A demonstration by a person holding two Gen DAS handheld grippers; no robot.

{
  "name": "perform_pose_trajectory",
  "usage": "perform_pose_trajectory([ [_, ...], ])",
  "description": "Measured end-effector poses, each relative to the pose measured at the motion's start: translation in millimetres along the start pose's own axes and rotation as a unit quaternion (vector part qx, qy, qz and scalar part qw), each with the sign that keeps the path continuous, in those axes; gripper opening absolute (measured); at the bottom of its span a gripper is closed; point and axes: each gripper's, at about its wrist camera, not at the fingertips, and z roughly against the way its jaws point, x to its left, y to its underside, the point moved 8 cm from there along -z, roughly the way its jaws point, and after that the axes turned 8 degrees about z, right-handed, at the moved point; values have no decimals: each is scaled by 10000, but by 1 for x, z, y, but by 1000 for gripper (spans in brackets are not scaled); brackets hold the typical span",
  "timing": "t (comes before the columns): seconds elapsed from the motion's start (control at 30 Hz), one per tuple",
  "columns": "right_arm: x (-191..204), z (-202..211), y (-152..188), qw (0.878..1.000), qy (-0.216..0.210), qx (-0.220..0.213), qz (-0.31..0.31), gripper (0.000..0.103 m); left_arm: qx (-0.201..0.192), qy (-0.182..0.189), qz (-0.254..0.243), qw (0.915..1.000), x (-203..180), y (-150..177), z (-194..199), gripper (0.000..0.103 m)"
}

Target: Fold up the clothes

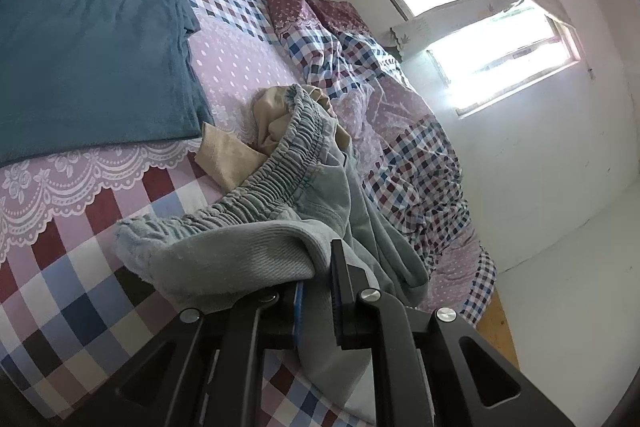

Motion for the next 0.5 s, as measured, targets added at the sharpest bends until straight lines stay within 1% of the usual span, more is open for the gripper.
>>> perform_pose_trajectory([
  [0.1,-2,-19,-4,9999,122,109,-37,44,-8,-43,-52,10000,0,-1,-2,10],
  [0.13,0,-21,-5,9998,164,127,36,39,-17,-38,-68,10000,0,0,-2,10],
  [0.17,0,-21,-5,9997,191,142,79,31,-34,-46,-92,9999,-1,0,-2,10],
  [0.2,0,-20,-4,9996,202,147,90,3,-52,-54,-117,9999,-1,0,-3,10],
  [0.3,-2,-1,0,9999,151,-81,5,2,-101,-83,-222,9997,-4,1,-3,10],
  [0.37,-4,21,0,9994,207,-291,-43,2,-103,-35,-201,9997,-5,1,-1,10],
  [0.43,-8,53,-1,9979,243,-579,-178,2,-104,13,-179,9998,-6,1,0,10],
  [0.5,-17,95,-4,9942,259,-945,-440,2,-106,62,-156,9998,-6,1,2,10],
])
